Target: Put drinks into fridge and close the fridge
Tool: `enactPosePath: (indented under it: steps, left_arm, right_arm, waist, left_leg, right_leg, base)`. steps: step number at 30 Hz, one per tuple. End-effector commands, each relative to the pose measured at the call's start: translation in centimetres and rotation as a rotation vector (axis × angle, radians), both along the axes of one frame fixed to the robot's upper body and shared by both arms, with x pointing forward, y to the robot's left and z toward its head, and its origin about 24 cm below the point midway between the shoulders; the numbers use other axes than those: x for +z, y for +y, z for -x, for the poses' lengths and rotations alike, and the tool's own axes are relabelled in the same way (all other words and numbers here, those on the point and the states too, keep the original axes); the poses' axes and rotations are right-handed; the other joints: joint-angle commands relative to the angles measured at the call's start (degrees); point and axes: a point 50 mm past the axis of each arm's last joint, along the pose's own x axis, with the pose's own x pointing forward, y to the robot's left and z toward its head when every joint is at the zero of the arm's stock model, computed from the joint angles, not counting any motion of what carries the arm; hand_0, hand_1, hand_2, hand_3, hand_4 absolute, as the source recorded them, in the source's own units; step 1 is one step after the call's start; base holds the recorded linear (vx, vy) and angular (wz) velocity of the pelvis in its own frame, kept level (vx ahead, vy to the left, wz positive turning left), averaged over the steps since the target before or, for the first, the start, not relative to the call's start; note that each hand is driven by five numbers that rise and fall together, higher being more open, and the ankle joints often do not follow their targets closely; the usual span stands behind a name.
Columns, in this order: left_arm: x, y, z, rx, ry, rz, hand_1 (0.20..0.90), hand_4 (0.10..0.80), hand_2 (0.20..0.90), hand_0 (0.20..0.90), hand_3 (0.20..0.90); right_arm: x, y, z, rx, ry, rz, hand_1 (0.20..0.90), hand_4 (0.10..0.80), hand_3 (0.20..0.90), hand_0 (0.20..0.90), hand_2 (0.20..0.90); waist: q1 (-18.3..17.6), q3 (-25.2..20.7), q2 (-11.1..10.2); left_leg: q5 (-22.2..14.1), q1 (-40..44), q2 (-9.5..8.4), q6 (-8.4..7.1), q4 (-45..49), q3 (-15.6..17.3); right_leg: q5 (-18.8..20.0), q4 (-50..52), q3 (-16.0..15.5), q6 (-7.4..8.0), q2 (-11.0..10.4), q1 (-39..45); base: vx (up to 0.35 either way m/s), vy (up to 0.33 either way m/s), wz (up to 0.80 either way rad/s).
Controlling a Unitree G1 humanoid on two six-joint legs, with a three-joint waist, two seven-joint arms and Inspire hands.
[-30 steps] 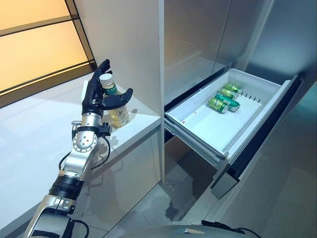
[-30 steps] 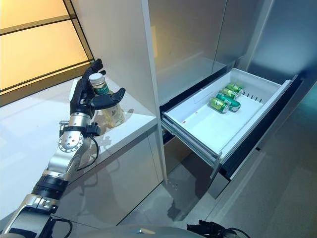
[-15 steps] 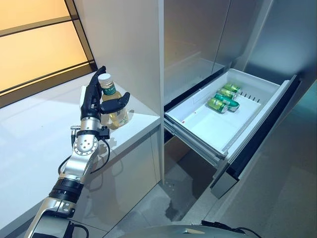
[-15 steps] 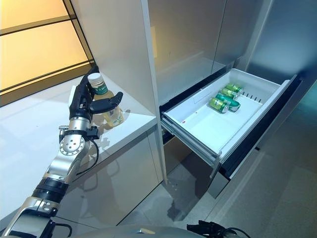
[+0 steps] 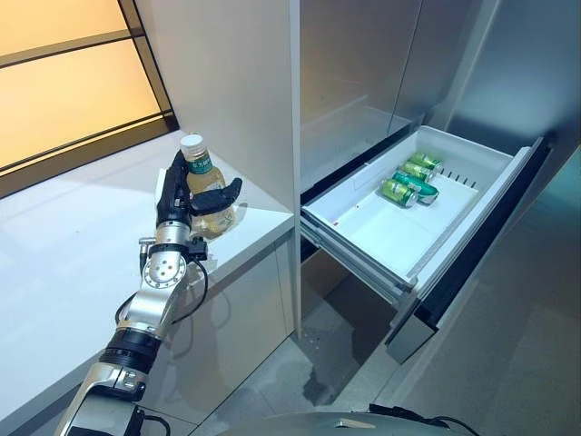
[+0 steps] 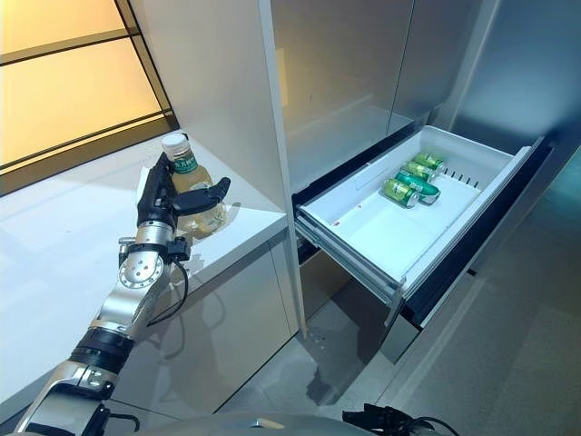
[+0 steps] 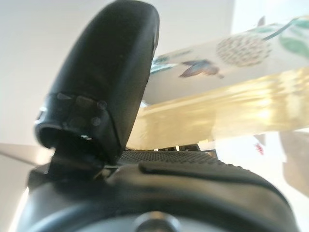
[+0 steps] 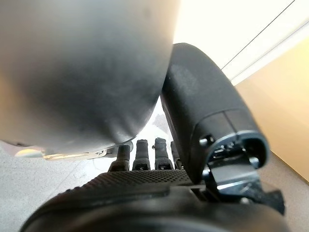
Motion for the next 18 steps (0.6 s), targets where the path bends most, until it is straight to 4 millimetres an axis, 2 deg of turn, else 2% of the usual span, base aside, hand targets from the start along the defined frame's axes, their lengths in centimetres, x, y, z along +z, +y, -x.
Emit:
enactPosePath:
  steps: [1,7,13,14,15,16,17,18]
  left_arm:
    - [3.4,-0.2,-1.4,-0.013,-0.139,0.053,0.9,0.8,0.9,0.9,0.9]
    - [3.1,-0.3,-1.3,-0.006,-0.143,0.089,0.9,0.8,0.9,0.9,0.9]
    - [3.7,-0.3,-1.2,-0.008,-0.192,0.144,0.9,0.8,0.9,0.9,0.9]
    - [4.1,-0.4,-1.1,-0.02,-0.222,0.179,0.848,0.74,0.848,0.848,0.84]
    - [4.4,-0.5,-1.0,-0.025,-0.249,0.2,0.766,0.644,0.766,0.766,0.744]
    - [4.5,-0.5,-0.9,-0.03,-0.262,0.211,0.571,0.416,0.571,0.571,0.516]
    - [4.9,-0.6,-0.8,-0.042,-0.296,0.245,0.509,0.344,0.509,0.509,0.444]
    - [5.2,-0.8,-0.6,-0.054,-0.32,0.273,0.3,0.1,0.3,0.3,0.2]
  right_arm:
    - [0.0,-0.9,1.2,0.032,0.058,0.015,0.9,0.8,0.9,0.9,0.9]
    - [0.0,-0.9,1.2,0.03,0.059,0.013,0.9,0.8,0.9,0.9,0.9]
    - [0.0,-0.8,1.2,0.032,0.06,0.013,0.9,0.8,0.9,0.9,0.9]
    - [0.0,-0.8,1.2,0.031,0.06,0.012,0.9,0.8,0.9,0.9,0.9]
    - [0.0,-0.8,1.2,0.032,0.06,0.011,0.9,0.8,0.9,0.9,0.9]
    - [0.0,-0.8,1.2,0.032,0.06,0.011,0.9,0.8,0.9,0.9,0.9]
    - [0.0,-0.8,1.2,0.033,0.059,0.01,0.9,0.8,0.9,0.9,0.9]
    - [0.0,-0.7,1.2,0.032,0.057,0.01,0.9,0.8,0.9,0.9,0.9]
  waist:
    - [-0.16,0.31,1.1]
    - [-0.12,0.44,1.03]
    - [-0.13,0.44,0.99]
    - [-0.07,0.44,0.97]
    - [-0.04,0.44,0.93]
    - [-0.03,0.45,0.91]
    - [-0.01,0.5,0.85]
    - [0.04,0.53,0.8]
  left_leg:
    - [-8.42,0.85,-1.47,1.57,2.39,2.19]
    - [-8.41,0.84,-1.48,1.57,2.5,2.07]
    - [-8.46,0.83,-1.47,1.58,2.53,2.06]
    - [-8.48,0.77,-1.49,1.58,2.61,1.98]
    - [-8.48,0.75,-1.5,1.58,2.65,1.95]
    - [-8.49,0.74,-1.51,1.58,2.67,1.92]
    - [-8.52,0.75,-1.51,1.6,2.67,1.81]
    - [-8.53,0.78,-1.5,1.61,2.66,1.76]
  right_leg:
    - [-3.78,6.77,-1.33,3.16,1.88,-4.74]
    - [-3.8,6.92,-1.29,3.16,1.9,-4.76]
    - [-3.88,6.97,-1.25,3.15,1.88,-4.79]
    - [-3.9,7.02,-1.21,3.14,1.89,-4.81]
    - [-3.92,7.06,-1.21,3.12,1.9,-4.81]
    - [-3.94,7.08,-1.2,3.11,1.9,-4.81]
    - [-3.97,7.11,-1.16,3.08,1.9,-4.81]
    - [-4.0,7.16,-1.19,3.07,1.89,-4.81]
  base:
    - [0.0,0.0,0.0]
    - [0.0,0.0,0.0]
    - [0.0,0.0,0.0]
    - [0.0,0.0,0.0]
    - [0.0,0.0,0.0]
    - [0.0,0.0,0.0]
    - [0.0,0.0,0.0]
    - [0.0,0.0,0.0]
